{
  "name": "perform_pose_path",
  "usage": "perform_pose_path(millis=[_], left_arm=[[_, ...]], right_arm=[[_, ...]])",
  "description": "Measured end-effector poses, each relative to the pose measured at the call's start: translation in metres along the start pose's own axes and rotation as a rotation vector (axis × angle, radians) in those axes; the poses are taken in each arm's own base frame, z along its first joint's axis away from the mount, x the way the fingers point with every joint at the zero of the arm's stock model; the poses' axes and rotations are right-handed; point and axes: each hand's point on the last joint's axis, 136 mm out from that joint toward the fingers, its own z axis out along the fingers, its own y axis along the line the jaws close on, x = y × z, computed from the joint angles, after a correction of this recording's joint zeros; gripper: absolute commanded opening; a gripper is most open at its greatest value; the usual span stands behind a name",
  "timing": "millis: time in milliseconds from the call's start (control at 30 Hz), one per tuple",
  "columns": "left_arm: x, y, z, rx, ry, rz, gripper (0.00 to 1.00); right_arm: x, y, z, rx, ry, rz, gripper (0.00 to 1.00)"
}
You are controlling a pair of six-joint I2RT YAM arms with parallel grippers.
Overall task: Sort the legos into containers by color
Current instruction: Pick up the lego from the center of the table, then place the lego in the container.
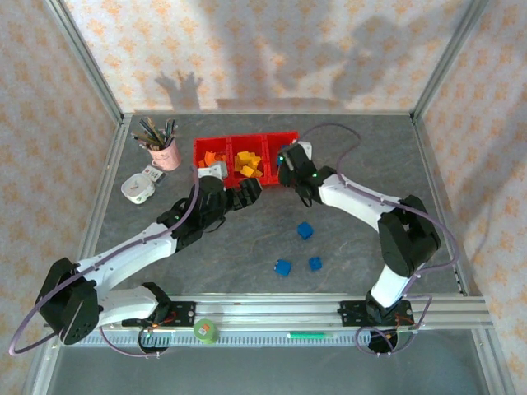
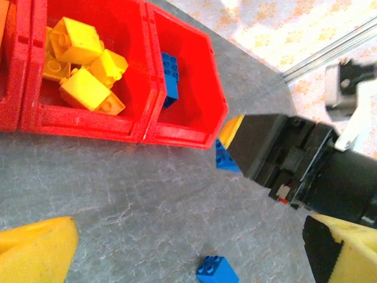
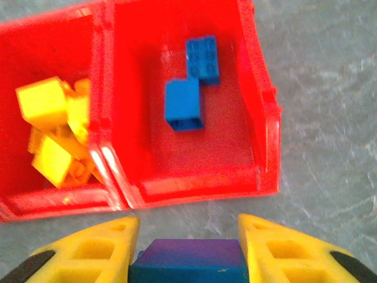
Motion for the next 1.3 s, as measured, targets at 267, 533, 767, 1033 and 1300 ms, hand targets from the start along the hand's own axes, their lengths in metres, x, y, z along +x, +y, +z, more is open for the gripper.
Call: perform_pose_path(millis=[267, 533, 767, 1033, 1300], left_arm=[[-0.015, -0.006, 0.009, -0.016, -0.023, 0.022, 0.99], [-0.027, 0.016, 0.018, -0.071, -0.036, -0.002, 0.99], [-0.032, 0.022, 0.019, -0.079, -0.036, 0.002, 0.99], [-0.033, 0.023, 0.023, -0.077, -0.021, 0.004, 0.99], [-0.035, 0.019, 0.023, -0.073, -0.017, 0.009, 0.99]], right_arm=[[-0.051, 0.014, 0.035, 0.012, -0.052, 0.003, 0.38], [-0.066, 0.009, 0.098, 0.083, -0.027, -0.013, 0.39], [-0.086, 0.009, 0.124, 0.117, -0.054, -0.022, 0.45], [-0.088, 0.006, 0.131, 0.135, -0.044, -0.039, 0.52], [-0.087, 0.009, 0.122, 0.108, -0.034, -0.048, 0.59]])
